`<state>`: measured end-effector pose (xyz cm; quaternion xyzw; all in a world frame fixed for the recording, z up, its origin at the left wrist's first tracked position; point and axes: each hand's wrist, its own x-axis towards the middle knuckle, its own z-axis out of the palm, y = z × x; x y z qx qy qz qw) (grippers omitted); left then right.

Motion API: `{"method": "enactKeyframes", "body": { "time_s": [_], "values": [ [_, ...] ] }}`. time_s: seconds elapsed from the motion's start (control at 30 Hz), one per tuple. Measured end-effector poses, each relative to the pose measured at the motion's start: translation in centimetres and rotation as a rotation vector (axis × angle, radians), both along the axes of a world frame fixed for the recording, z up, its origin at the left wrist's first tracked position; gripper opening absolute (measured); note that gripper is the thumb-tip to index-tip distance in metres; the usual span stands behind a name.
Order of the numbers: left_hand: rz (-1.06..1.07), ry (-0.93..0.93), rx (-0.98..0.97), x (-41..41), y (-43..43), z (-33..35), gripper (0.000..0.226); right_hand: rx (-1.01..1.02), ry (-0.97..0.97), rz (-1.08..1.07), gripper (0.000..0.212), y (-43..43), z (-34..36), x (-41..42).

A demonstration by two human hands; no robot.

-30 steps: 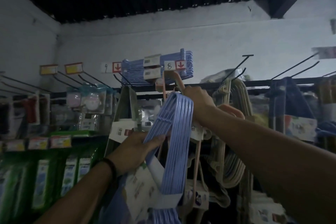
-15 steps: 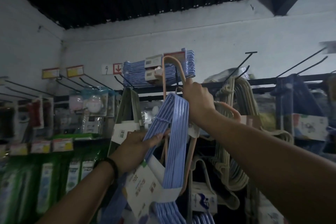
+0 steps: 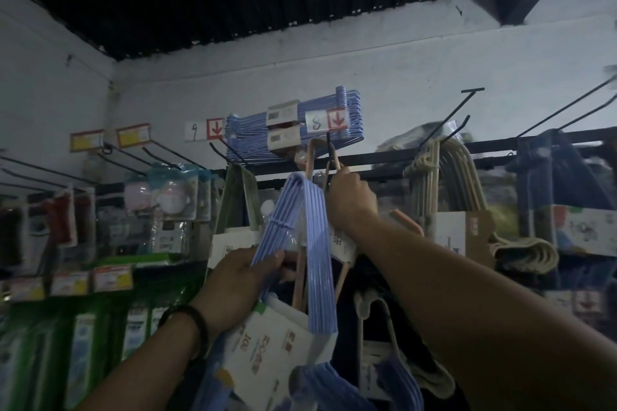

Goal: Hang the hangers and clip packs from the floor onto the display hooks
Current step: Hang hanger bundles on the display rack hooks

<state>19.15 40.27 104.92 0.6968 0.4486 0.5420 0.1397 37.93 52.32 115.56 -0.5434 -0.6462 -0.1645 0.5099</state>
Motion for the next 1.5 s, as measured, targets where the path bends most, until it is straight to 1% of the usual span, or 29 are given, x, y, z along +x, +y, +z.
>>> {"method": "enactKeyframes", "body": {
  "time_s": [0.07,0.13,0.17,0.2,0.27,0.4,0.47,0.53,0.6,0.67,0.73,0.8,0.83,0.87,0.97,1.03,1.13,1.2,1.3,1.37,1.43,1.5],
  "values": [
    [0.024,-0.039,-0.008,-0.3,0.3,-0.5,0.037,-0.063,-0.022,-0.028,0.038,1.5,-1.0,-0.5],
    [0.058,-0.077,-0.003,-0.3,0.6,-1.0,0.038,-0.097,-0.109,-0.066,0.052,3.5,-2.2,-0.3],
    [0.068,-0.097,-0.003,-0.3,0.9,-1.2,0.038,-0.123,-0.193,-0.099,0.052,4.3,-2.6,0.1],
    [0.071,-0.13,-0.003,-0.1,1.1,-1.4,0.038,-0.159,-0.24,-0.099,0.047,4.9,-2.6,0.6],
    [0.087,-0.177,-0.005,0.1,1.6,-1.6,0.036,-0.219,-0.248,-0.006,0.036,4.8,-1.9,1.9],
    [0.078,-0.235,-0.005,1.2,2.3,-1.4,0.04,-0.305,-0.225,0.08,0.03,1.8,0.3,4.4],
    [0.066,-0.224,0.003,2.3,2.7,-1.1,0.042,-0.316,-0.193,0.142,0.032,-0.5,1.2,5.5],
    [0.073,-0.206,0.009,3.8,3.0,-0.7,0.045,-0.3,-0.036,0.264,0.048,-3.0,1.8,6.3],
    [0.06,-0.238,-0.016,5.5,3.7,-0.3,0.044,-0.307,0.078,0.369,0.065,-5.9,2.0,7.0],
    [0.004,-0.296,-0.059,7.5,4.2,0.3,0.043,-0.333,0.06,0.439,0.073,-8.8,1.9,7.8],
    [-0.038,-0.315,-0.055,9.6,5.1,1.0,0.044,-0.337,-0.066,0.373,0.07,-11.2,1.0,8.6],
    [-0.051,-0.322,-0.048,12.2,5.7,1.7,0.046,-0.343,-0.303,0.209,0.058,-12.1,-0.3,9.9],
    [-0.067,-0.329,-0.04,13.5,5.9,2.0,0.046,-0.359,-0.397,0.133,0.052,-12.1,-1.0,10.7],
    [-0.089,-0.333,-0.036,14.9,6.1,2.2,0.045,-0.359,-0.447,0.065,0.045,-11.8,-1.5,11.6],
    [-0.135,-0.314,-0.001,19.0,6.1,2.5,0.039,-0.249,-0.491,-0.133,0.023,-11.3,-2.2,14.9],
    [-0.155,-0.275,0.03,21.3,5.9,3.1,0.032,-0.195,-0.494,-0.224,0.023,-10.8,-2.1,17.2],
    [-0.184,-0.202,0.059,24.5,5.8,4.1,0.032,-0.127,-0.429,-0.267,0.021,-10.4,-1.6,20.7],
    [-0.203,-0.145,0.097,26.6,5.7,4.7,0.032,-0.087,-0.422,-0.261,0.022,-10.2,-1.1,23.1],
    [-0.259,-0.115,0.169,29.9,5.5,5.5,0.029,-0.043,-0.36,-0.245,0.014,-10.7,0.1,27.0],
    [-0.293,-0.094,0.164,32.5,5.4,6.2,0.035,-0.061,-0.319,-0.255,0.014,-11.0,0.6,30.0],
    [-0.314,-0.057,0.131,35.3,5.3,6.9,0.046,-0.1,-0.325,-0.265,0.013,-11.3,0.9,33.0],
    [-0.317,-0.011,0.096,38.4,5.1,7.6,0.057,-0.123,-0.383,-0.306,0.017,-11.6,1.2,36.3]
  ]
}}
